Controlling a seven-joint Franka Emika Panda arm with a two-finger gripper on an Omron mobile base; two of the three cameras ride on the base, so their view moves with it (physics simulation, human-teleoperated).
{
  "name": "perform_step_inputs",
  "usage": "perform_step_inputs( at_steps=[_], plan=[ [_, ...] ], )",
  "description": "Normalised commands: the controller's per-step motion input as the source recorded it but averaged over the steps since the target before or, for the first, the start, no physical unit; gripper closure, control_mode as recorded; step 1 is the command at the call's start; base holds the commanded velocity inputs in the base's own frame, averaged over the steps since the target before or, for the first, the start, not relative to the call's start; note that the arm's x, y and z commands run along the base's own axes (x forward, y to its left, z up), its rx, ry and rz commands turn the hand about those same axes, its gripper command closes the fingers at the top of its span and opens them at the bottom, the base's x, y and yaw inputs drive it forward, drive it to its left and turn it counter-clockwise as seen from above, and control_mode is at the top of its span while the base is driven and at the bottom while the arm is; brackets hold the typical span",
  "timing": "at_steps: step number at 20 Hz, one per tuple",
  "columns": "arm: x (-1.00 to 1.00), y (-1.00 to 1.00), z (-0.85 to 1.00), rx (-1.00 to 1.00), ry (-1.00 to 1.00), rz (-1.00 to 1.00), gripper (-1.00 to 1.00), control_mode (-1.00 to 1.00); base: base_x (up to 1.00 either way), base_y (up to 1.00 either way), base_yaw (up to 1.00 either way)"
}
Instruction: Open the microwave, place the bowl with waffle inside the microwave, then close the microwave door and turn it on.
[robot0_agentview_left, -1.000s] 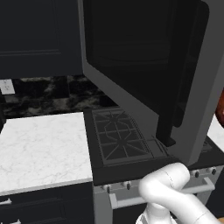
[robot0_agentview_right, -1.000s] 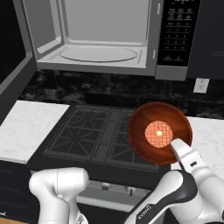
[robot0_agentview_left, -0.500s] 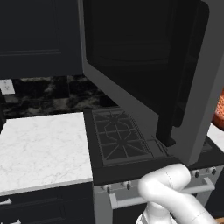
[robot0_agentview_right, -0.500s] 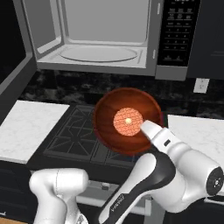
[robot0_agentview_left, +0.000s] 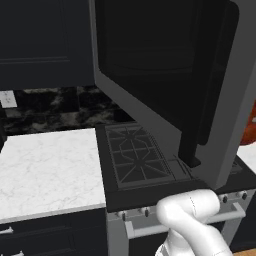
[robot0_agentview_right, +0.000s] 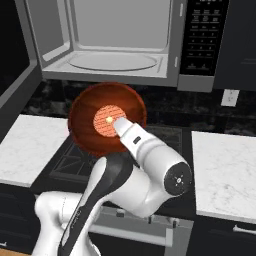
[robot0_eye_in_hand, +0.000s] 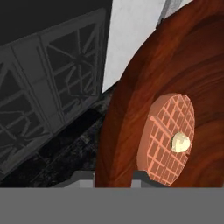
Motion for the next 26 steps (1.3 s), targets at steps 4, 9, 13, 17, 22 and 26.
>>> perform_step_inputs(
  at_steps=[4, 9, 13, 17, 22, 26],
  plan=[
    [0.45, 0.96, 0.57, 0.00, 0.10, -0.01, 1.00, -1.00, 0.00, 0.00, 0.00],
    [0.75, 0.80, 0.68, 0.00, 0.17, -0.05, 1.00, -1.00, 0.00, 0.00, 0.00],
    [0.73, 0.37, 0.79, 0.00, 0.08, -0.10, 1.00, -1.00, 0.00, 0.00, 0.00],
    [0.89, 0.01, 0.67, 0.00, 0.04, -0.03, 1.00, -1.00, 0.00, 0.00, 0.00],
    [0.91, 0.00, 0.40, 0.00, 0.04, 0.00, 1.00, -1.00, 0.00, 0.00, 0.00],
    [0.79, 0.00, 0.23, 0.00, 0.02, -0.01, 1.00, -1.00, 0.00, 0.00, 0.00]
  ],
)
